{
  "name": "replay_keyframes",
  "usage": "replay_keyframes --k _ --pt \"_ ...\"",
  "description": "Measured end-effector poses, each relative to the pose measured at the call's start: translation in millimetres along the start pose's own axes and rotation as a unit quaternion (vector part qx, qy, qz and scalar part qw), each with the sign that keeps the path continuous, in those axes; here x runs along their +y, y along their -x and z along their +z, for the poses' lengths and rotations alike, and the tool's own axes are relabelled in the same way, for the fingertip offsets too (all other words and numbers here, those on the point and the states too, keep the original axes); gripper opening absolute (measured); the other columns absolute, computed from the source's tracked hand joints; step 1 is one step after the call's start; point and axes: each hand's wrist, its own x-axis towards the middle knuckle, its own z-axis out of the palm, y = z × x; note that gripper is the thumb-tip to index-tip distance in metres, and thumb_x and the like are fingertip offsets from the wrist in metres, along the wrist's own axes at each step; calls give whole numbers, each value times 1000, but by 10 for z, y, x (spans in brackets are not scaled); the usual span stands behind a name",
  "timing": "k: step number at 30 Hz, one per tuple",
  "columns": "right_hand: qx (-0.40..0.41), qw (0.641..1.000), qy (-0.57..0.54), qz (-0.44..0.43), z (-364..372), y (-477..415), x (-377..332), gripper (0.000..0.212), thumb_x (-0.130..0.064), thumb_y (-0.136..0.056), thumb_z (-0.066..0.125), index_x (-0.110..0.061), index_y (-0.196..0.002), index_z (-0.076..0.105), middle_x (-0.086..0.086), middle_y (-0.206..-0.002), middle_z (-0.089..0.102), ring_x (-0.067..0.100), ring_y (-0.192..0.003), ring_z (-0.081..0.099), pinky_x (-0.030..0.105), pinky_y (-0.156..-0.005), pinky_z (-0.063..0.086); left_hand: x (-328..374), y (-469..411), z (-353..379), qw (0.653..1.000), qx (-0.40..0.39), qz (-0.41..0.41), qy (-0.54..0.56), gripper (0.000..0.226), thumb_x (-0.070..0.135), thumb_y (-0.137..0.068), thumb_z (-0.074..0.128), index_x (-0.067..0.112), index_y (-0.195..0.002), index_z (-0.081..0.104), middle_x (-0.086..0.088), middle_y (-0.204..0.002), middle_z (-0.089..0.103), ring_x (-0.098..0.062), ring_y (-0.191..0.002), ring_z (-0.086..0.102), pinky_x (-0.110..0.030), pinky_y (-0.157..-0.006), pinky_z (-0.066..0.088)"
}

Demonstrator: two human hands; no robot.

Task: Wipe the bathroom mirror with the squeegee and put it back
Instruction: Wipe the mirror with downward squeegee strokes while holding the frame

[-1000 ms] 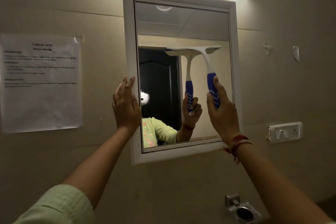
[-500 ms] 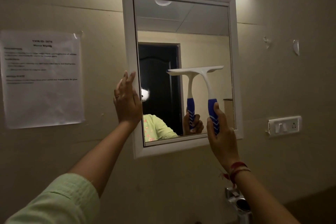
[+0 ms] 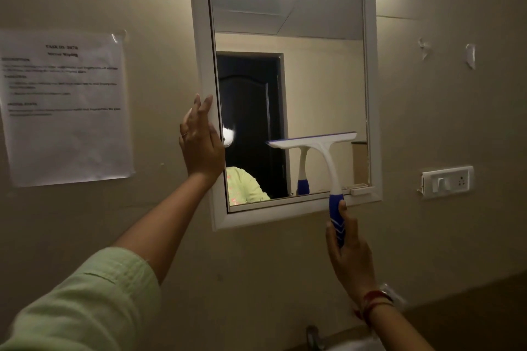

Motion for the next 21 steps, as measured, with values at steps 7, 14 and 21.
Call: replay_keyframes --k 7,14,21 --pt "-46 997 34 49 61 495 214 72 -20 -88 54 -55 -131 8 -11 -74 53 4 -52 54 12 -49 39 -14 1 27 1000 2 5 0 47 10 -91 32 20 -136 38 -7 -146 37 -27 -131 37 -36 -104 28" --pt "-70 990 64 106 95 875 370 65 -23 -88 57 -41 -132 12 12 -113 62 20 -84 64 30 -67 52 -14 4 25 1000 8 3 -1 46 12 -91 31 20 -136 39 -8 -145 38 -28 -130 38 -38 -102 32" --pt "-84 990 60 99 53 967 366 63 -18 -88 56 -41 -131 15 14 -109 64 21 -78 63 35 -67 54 -27 2 25 1000 6 -1 -3 47 12 -90 32 21 -135 40 -8 -145 39 -29 -129 38 -39 -103 31"
